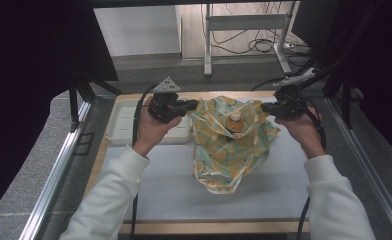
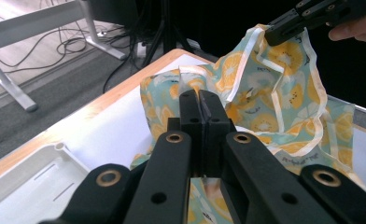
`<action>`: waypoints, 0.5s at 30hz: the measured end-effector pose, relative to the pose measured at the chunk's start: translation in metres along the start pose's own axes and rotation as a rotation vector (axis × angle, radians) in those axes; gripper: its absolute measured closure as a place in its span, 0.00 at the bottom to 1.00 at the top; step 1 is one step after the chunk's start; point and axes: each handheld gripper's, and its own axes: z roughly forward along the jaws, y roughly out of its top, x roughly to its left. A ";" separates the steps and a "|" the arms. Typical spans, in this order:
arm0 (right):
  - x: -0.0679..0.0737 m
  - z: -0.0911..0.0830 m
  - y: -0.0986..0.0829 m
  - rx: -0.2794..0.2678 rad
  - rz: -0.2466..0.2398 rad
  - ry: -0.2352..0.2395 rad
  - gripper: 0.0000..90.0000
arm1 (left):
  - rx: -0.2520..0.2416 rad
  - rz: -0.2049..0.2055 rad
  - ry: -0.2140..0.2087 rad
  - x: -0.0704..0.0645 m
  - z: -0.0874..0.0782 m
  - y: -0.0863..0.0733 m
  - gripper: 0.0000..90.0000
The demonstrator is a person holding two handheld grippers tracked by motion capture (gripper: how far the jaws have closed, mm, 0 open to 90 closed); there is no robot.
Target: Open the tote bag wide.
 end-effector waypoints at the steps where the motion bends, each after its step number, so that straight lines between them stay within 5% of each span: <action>1: -0.001 0.002 0.001 0.000 0.001 -0.002 0.98 | 0.001 -0.001 0.001 0.001 0.000 0.000 1.00; 15: -0.011 0.022 0.011 0.006 0.026 -0.019 0.98 | 0.036 -0.047 0.000 0.018 0.016 -0.005 1.00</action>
